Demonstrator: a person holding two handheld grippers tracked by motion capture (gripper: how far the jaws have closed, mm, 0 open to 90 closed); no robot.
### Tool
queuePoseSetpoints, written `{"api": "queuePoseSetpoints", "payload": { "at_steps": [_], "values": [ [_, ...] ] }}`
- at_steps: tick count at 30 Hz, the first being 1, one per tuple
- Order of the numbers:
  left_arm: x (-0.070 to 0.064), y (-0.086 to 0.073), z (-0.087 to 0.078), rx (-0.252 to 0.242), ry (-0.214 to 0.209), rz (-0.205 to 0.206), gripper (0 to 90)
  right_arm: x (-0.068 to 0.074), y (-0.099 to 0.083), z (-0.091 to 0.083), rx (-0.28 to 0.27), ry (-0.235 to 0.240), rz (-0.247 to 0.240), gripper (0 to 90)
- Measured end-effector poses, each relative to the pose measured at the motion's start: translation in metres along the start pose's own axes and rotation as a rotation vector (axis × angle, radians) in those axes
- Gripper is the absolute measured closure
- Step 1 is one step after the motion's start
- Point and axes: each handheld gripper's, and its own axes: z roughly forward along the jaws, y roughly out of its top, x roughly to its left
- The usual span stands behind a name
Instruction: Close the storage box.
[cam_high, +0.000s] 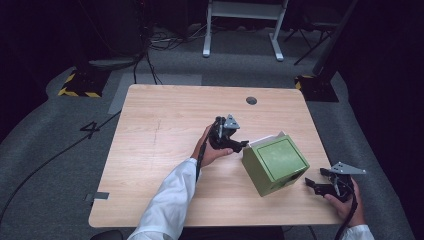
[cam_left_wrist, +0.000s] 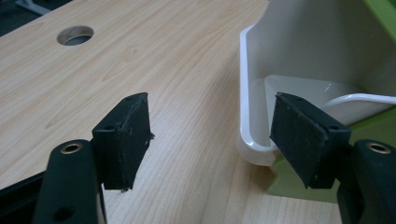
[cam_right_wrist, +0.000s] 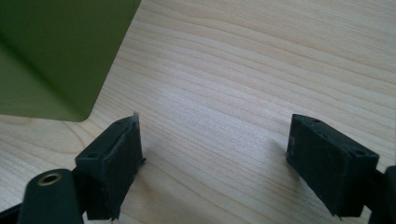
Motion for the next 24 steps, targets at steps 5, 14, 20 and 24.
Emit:
{"api": "queuePoseSetpoints", "payload": {
  "at_steps": [5,14,20,24],
  "values": [
    [-0.005,0.001,0.0,0.004,-0.008,0.026,28.0,0.0,0.0,0.0,0.0,0.0,0.001,18.1],
    [-0.009,0.002,0.0,0.011,-0.009,0.045,28.1,0.0,0.0,0.0,0.0,-0.002,0.003,18.0],
    [-0.008,0.005,-0.004,0.034,0.009,0.066,23.4,0.0,0.0,0.0,0.001,-0.002,0.004,18.0],
    [-0.004,0.008,-0.01,0.043,0.027,0.077,20.7,0.0,0.0,0.0,0.001,-0.001,0.004,18.0]
  ]
}}
